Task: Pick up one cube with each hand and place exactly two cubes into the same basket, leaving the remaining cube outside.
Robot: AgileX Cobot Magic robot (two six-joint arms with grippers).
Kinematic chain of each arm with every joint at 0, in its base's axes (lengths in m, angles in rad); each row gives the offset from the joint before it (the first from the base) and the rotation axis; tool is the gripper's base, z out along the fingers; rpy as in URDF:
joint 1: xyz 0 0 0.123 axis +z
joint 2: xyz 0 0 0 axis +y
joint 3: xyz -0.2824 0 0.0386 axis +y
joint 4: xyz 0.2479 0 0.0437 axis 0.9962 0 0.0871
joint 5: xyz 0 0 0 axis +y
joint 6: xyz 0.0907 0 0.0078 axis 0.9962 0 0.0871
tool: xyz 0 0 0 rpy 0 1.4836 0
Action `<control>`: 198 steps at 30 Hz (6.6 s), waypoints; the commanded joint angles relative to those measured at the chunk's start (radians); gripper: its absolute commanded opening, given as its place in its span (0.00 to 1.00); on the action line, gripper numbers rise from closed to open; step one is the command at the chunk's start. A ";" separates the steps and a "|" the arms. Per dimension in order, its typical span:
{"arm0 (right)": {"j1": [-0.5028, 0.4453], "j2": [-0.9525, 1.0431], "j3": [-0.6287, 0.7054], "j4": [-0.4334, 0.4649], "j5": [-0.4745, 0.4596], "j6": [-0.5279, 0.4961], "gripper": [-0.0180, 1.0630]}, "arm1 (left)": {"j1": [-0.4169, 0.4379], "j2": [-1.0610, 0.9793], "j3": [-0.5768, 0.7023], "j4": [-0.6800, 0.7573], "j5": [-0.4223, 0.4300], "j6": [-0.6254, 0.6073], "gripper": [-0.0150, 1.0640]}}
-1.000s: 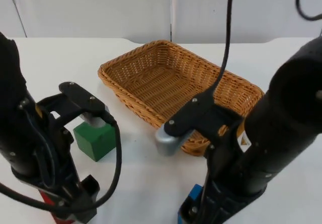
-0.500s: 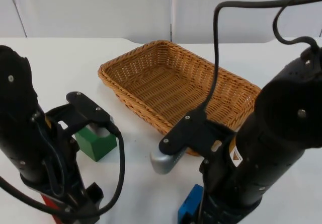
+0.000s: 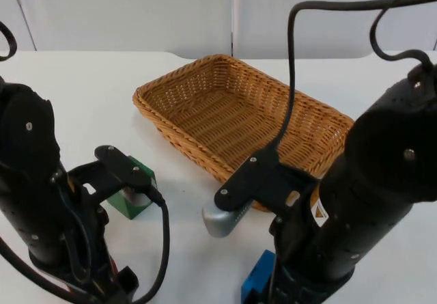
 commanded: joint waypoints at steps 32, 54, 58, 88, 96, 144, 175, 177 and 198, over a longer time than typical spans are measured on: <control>0.003 -0.199 -0.005 0.000 0.123 -0.011 0.02 | -0.006 -0.009 -0.031 0.021 0.194 -0.051 0.01; 0.003 -0.603 -0.005 -0.005 0.137 0.005 0.02 | -0.006 -0.542 -0.041 0.176 0.296 -0.303 0.01; 0.003 -0.603 -0.005 -0.002 0.139 0.014 0.02 | -0.006 -0.605 -0.041 0.176 0.296 -0.303 0.01; -0.103 -0.582 -0.005 -0.004 0.072 0.085 0.02 | -0.004 -0.607 -0.046 0.116 0.049 -0.306 0.01; -0.238 -0.510 -0.007 -0.001 0.043 0.092 0.02 | -0.004 -0.470 -0.171 0.113 0.051 -0.306 0.01; -0.374 0.185 -0.392 -0.004 -0.040 0.006 0.02 | -0.004 0.237 -0.706 0.063 -0.106 -0.146 0.01; -0.374 0.190 -0.392 -0.004 -0.046 0.006 0.60 | -0.004 0.284 -0.706 0.072 -0.108 -0.119 0.74; -0.374 0.190 -0.392 -0.004 -0.046 0.006 0.61 | -0.004 0.284 -0.706 0.072 -0.106 -0.119 0.76; -0.374 -0.138 -0.396 -0.004 0.079 0.006 0.69 | -0.004 -0.040 -0.706 0.080 0.027 -0.123 0.84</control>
